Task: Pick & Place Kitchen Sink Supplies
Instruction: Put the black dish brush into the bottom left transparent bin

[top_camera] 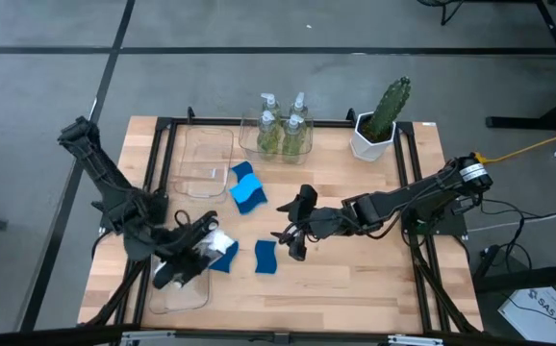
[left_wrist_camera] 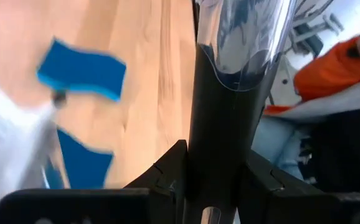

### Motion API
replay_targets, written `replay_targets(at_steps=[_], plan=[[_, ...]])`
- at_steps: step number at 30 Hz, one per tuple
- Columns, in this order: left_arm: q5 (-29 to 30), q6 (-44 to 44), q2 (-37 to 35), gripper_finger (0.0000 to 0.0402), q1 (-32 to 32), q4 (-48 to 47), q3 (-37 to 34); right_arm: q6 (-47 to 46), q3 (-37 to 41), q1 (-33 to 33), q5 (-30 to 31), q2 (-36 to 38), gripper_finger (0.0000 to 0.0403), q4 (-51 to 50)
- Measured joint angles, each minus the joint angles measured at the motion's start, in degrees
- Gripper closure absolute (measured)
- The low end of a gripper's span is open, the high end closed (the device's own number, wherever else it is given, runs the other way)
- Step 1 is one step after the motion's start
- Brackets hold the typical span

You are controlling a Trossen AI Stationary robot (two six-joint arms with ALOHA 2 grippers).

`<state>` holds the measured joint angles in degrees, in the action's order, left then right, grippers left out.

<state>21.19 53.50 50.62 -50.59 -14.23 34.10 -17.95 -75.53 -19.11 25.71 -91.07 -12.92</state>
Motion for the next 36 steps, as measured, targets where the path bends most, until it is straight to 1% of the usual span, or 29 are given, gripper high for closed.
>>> replay_targets(at_steps=[6,11,15,24,31,36], plan=[[1.82,6.64,2.94,0.0316,-6.56,-3.43,-0.06,-1.03,0.00,0.00,-0.83,0.00,0.0082,-0.43],[6.69,10.07,6.32,0.0316,-9.98,-4.33,-0.06,-1.16,0.00,0.00,-0.85,-0.02,0.0082,-0.91],[8.80,13.76,9.01,0.0316,-11.42,-4.60,-0.06,-1.16,0.00,0.00,-0.83,-0.02,0.0082,-1.01],[8.94,23.12,14.61,0.0316,-14.35,-6.95,-0.08,-1.16,0.02,-0.01,-0.85,-0.02,0.0082,-1.76],[9.14,26.79,17.34,0.0278,-14.64,-7.35,-0.08,-1.25,0.02,0.00,-0.85,-0.04,0.0082,-1.76],[9.08,26.97,17.42,0.0273,-14.62,-7.44,-0.08,-1.58,0.04,0.00,-0.85,-0.40,0.0082,-1.58]])
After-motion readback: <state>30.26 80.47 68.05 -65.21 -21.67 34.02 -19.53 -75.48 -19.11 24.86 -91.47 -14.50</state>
